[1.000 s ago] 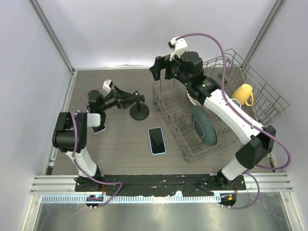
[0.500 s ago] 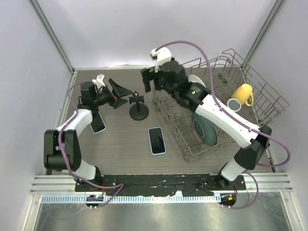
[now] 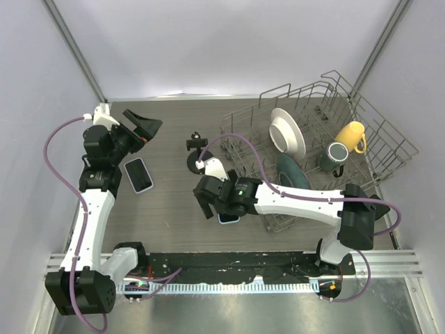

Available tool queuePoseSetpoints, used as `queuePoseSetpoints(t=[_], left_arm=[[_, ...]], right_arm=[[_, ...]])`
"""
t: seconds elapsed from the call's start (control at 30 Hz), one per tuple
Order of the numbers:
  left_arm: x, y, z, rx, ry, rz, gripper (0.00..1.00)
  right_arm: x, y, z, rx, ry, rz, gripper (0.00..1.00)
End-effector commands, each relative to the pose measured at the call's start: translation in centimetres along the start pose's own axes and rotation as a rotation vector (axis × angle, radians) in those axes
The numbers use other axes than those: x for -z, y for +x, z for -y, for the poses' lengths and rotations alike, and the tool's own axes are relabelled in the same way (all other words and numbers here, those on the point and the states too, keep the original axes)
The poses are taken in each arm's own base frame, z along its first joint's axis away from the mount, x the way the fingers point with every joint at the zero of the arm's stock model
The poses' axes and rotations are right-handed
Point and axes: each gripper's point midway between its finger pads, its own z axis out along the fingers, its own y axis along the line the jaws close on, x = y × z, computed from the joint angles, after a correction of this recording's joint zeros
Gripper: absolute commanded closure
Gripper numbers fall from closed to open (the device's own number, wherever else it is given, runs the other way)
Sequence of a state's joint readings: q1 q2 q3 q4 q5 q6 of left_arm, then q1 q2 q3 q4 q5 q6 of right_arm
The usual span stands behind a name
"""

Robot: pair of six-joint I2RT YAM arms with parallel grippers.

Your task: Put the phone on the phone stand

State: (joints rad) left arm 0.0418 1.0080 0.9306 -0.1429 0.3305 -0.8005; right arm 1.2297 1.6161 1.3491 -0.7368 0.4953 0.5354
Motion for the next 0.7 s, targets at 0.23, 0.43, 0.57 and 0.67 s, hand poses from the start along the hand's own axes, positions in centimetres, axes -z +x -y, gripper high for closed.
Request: queuePoseSetpoints(t=[0.23, 0.43, 0.57, 0.67], left_arm=[[-2.0, 1.3, 0.7, 0.045, 0.123, -0.087, 0.0], [-1.6, 1.1, 1.9, 0.055, 0.192, -0.07, 0.0], [-1.5, 1.1, 1.6, 0.071, 0.197, -0.054, 0.0], [-1.6, 1.0, 1.2, 0.073, 0.187, -0.051, 0.0]], right_arm=[[-3.5, 2.0, 0.4, -0.307, 0.151, -0.053, 0.02], [-5.6, 2.9, 2.4, -0.354, 0.161, -0.139, 0.02], [-6.6, 3.6, 1.5, -0.33, 0.156, -0.186, 0.02], [-7.5, 4.5, 1.7, -0.332, 0.183, -0.217, 0.02]])
